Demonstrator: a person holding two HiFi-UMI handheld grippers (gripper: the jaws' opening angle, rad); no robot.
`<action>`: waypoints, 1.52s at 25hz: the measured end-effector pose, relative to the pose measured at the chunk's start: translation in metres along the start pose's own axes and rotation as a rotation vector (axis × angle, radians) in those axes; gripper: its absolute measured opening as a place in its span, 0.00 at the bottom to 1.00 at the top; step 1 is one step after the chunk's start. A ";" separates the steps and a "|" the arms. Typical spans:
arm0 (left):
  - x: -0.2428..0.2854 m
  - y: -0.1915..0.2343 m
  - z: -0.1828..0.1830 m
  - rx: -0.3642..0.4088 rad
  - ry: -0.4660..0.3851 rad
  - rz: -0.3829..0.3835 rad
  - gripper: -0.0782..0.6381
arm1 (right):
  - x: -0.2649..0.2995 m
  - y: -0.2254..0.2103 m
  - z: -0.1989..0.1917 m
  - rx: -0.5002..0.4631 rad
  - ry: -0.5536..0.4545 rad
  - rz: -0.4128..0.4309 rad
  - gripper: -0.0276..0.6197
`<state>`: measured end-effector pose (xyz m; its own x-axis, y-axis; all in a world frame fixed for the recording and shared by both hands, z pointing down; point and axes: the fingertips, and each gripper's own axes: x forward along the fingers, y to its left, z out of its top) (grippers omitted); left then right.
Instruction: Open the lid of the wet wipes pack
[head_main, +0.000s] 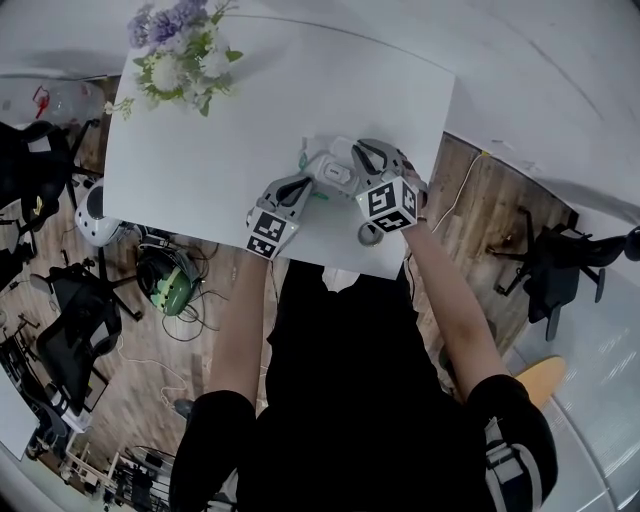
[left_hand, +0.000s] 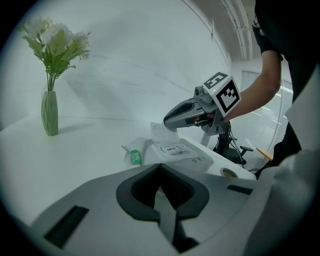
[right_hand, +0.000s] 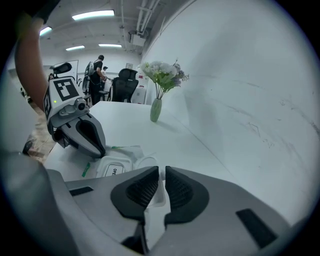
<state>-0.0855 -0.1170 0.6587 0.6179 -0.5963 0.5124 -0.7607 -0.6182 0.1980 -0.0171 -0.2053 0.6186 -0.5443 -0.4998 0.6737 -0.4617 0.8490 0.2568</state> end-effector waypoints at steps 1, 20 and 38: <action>0.000 0.000 0.000 0.000 0.000 0.000 0.14 | 0.001 -0.001 -0.001 0.007 0.001 0.001 0.14; 0.001 0.001 0.001 -0.007 0.003 -0.010 0.14 | 0.008 -0.007 -0.015 0.084 0.025 0.002 0.08; 0.000 -0.001 0.000 -0.020 0.007 -0.027 0.14 | -0.024 0.005 -0.038 0.140 0.039 -0.031 0.07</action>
<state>-0.0848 -0.1163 0.6582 0.6366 -0.5762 0.5126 -0.7479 -0.6233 0.2283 0.0203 -0.1824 0.6303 -0.5018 -0.5163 0.6941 -0.5725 0.7997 0.1809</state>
